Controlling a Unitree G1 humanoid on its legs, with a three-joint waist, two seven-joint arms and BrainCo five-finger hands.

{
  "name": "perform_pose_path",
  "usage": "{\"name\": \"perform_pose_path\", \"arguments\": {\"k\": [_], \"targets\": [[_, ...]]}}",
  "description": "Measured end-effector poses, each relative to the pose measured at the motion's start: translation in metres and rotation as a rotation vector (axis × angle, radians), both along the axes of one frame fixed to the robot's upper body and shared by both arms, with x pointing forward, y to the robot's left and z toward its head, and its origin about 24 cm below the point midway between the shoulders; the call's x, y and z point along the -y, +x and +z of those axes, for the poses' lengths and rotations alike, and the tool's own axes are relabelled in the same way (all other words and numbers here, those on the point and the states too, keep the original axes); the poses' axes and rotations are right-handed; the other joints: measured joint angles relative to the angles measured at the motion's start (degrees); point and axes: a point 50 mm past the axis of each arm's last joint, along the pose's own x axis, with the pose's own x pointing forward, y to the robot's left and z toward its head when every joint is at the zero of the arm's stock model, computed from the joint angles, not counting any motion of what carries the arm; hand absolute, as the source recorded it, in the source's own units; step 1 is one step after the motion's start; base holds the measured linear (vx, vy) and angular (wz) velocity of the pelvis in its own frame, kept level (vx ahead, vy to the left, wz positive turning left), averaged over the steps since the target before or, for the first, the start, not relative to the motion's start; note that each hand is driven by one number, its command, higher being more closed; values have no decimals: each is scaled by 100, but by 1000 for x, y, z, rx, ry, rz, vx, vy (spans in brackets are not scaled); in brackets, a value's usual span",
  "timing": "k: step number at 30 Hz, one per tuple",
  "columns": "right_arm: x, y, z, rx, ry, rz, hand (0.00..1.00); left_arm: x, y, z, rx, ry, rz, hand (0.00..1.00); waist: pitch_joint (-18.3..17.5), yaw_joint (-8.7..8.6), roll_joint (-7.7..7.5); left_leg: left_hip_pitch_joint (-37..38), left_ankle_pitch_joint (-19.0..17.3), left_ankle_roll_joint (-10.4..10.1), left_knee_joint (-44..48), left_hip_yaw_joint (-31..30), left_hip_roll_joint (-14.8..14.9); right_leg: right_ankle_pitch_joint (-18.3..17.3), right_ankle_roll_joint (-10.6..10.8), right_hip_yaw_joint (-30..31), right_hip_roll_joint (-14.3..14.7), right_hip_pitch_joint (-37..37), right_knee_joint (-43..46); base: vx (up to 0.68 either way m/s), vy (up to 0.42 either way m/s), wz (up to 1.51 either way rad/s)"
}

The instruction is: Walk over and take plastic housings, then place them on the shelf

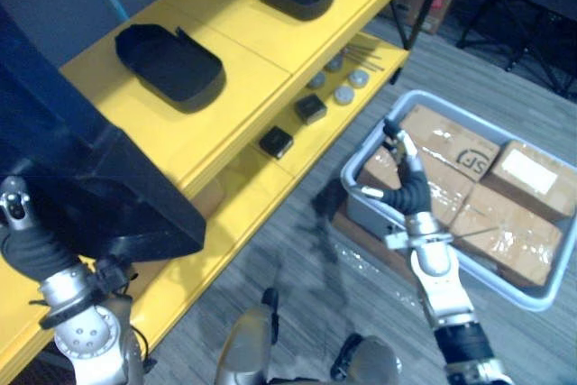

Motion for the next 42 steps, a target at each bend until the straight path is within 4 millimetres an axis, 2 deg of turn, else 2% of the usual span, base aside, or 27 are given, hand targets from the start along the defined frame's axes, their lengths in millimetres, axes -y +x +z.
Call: {"name": "perform_pose_path", "arguments": {"k": [2, 3, 4, 6, 8, 9, 10, 11, 13, 15, 16, 17, 18, 19, 20, 21, 23, 25, 27, 28, 29, 31, 32, 34, 36, 40, 42], "targets": [[-1, 0, 2, 7, 57, -12, 0, -2, -2, 0, -2, 10, 21, 100, -126, 48, -13, -26, -49, 70, -8, 11, -43, 41, 103, -220, -9, 212, -209, 77, 52, 60], [-2, 0, 1, 5, 81, -16, 0, -5, -4, 1, -2, 12, 43, 100, -205, 84, -32, -2, -79, 82, -78, 26, -69, 126, 188, -345, -7, 337, -365, 122, 46, 38], [-3, 0, 1, 4, 99, -24, 0, -7, -6, 1, -2, 23, 70, 100, -285, 119, -56, 106, -82, 103, -197, 24, -85, 335, 167, -384, -11, 370, -269, 206, 99, 38], [-6, 1, 3, 12, 108, -18, 0, -10, -8, 4, 8, 39, 107, 100, -340, 187, -4, 459, 3, 176, -461, -54, -116, 928, -385, -96, -260, 76, 743, 177, 109, 31], [-9, 2, 5, 22, 107, -2, 0, -11, -9, 9, 10, 80, 130, 100, -439, 184, -9, 914, 66, 241, -872, -231, -92, 1876, -641, 376, -404, -279, 1602, 233, 47, 28], [-11, 4, 10, 42, 99, 7, 0, -11, -9, 15, 27, 111, 121, 100, -461, 159, 65, 1140, 73, 260, -1024, -395, -32, 1698, -754, 622, -391, -533, 2023, 404, -15, 52], [-12, 8, 18, 73, 82, 22, 0, -10, -5, 23, 52, 137, 112, 100, -626, 124, 86, 1210, 65, 250, -1133, -616, 110, 1286, -761, 760, -154, -838, 1898, 292, -28, 51], [-12, 9, 20, 80, 77, 24, 0, -10, -4, 24, 57, 138, 111, 100, -643, 122, 107, 1209, 63, 245, -1156, -651, 139, 1233, -769, 785, -82, -889, 1783, 298, -90, 65], [-6, 17, 40, 153, 21, 23, 0, -10, 5, 35, 111, 138, 98, 100, -706, 60, 163, 1214, -11, 163, -1195, -1033, 344, 1085, -682, 1076, 510, -1098, 77, 182, -117, 74], [0, 20, 49, 182, -7, 12, 0, -13, 9, 37, 105, 128, 104, 100, -742, 46, 116, 1223, -160, 93, -1152, -1276, 414, 1194, -542, 1474, 766, -1210, -1023, 186, -240, 70], [2, 20, 50, 182, -16, 9, 0, -14, 9, 35, 93, 123, 109, 100, -786, 46, 103, 1220, -192, 12, -1147, -1343, 440, 1251, -532, 1565, 825, -1244, -1289, 258, -352, 78], [6, 20, 51, 180, -34, 4, 0, -17, 11, 32, 74, 111, 115, 100, -866, 41, 0, 1201, -309, -156, -1055, -1431, 469, 1386, -559, 1622, 919, -1177, -1613, 235, -357, 77], [7, 20, 53, 179, -45, 10, 0, -18, 10, 31, 65, 103, 111, 100, -977, 56, -186, 1194, -469, -328, -972, -1481, 422, 1621, -455, 1778, 953, -1012, -1780, 250, -398, 77], [9, 20, 54, 179, -55, 11, 0, -18, 10, 29, 64, 82, 105, 100, -1006, 54, -195, 1213, -550, -424, -931, -1558, 445, 2046, -86, 1858, 982, -952, -1821, 249, -396, 69], [14, 21, 56, 164, -70, 17, 0, -16, 10, 17, 36, 20, 101, 100, -1088, 68, 94, 1220, -590, -532, -856, -1464, 737, 1947, -229, 1590, 1210, -766, -1824, 275, -343, 49], [18, 21, 59, 163, -86, 37, 0, -15, 7, 9, 9, -14, 112, 100, -1188, 83, 257, 1327, -503, -670, -985, -1169, 977, 1890, -327, 1468, 1373, -691, -1835, 269, -286, 37], [17, 24, 68, 186, -98, 74, 0, -15, 4, 2, -10, -41, 123, 100, -1275, 148, 401, 1541, -288, -877, -1294, -857, 1209, 1821, -440, 1418, 1548, -577, -1865, 261, -258, 8], [12, 22, 76, 215, -49, 138, 0, -11, 6, 0, -12, -53, 114, 100, -1298, 122, 435, 1622, -114, -820, -1400, -458, 1302, 1803, -469, 1183, 1596, -256, -2145, 177, -197, 38], [2, 12, 88, 279, 12, 234, 0, -3, 10, 0, 4, -59, 81, 100, -1310, -24, 432, 1610, 11, -640, -1439, 358, 1336, 1804, -466, 661, 1553, 142, -2423, 113, -105, 97], [-3, 10, 90, 293, 23, 261, 0, -2, 11, 1, 7, -57, 75, 100, -1315, -22, 427, 1623, 42, -631, -1483, 435, 1332, 1804, -466, 561, 1539, 197, -2452, 78, -36, 85], [-18, 8, 89, 297, 46, 334, 0, 2, 13, 2, 5, -42, 72, 100, -1335, 34, 413, 1714, 120, -616, -1630, 484, 1306, 1807, -461, 437, 1513, 304, -2498, 46, -2, 62], [-48, 5, 82, 267, 77, 446, 0, 4, 15, 2, -7, -23, 73, 100, -1382, 107, 379, 1805, 186, -629, -1817, 404, 1247, 1836, -412, 228, 1483, 498, -2640, 38, 12, 59], [-73, 0, 76, 244, 102, 540, 0, 4, 16, 2, -19, -13, 80, 100, -1426, 158, 342, 1779, 193, -619, -1869, 264, 1185, 1859, -374, 57, 1457, 605, -2762, 30, 32, 60], [-107, -7, 69, 204, 142, 656, 0, 3, 17, -1, -60, -9, 102, 100, -1475, 210, 264, 1760, 297, -559, -2027, 93, 1047, 1885, -330, -179, 1370, 755, -2896, 18, 46, 65], [-127, -7, 65, 171, 168, 708, 0, 1, 17, -4, -109, -6, 133, 100, -1503, 308, 222, 1762, 378, -521, -2157, -48, 940, 1917, -277, -357, 1291, 838, -2945, 4, 44, 48], [-143, 1, 60, 127, 168, 698, 0, -15, 5, -16, -225, -2, 242, 100, -1570, 483, 157, 1677, 470, -465, -2299, -173, 756, 1958, -214, -535, 1171, 876, -3021, -23, 44, 29], [-145, 2, 54, 100, 154, 679, 0, -32, -10, -22, -291, 3, 337, 100, -1593, 502, 147, 1665, 497, -448, -2351, -215, 706, 1964, -207, -591, 1131, 886, -3042, 14, 34, 12]]}}
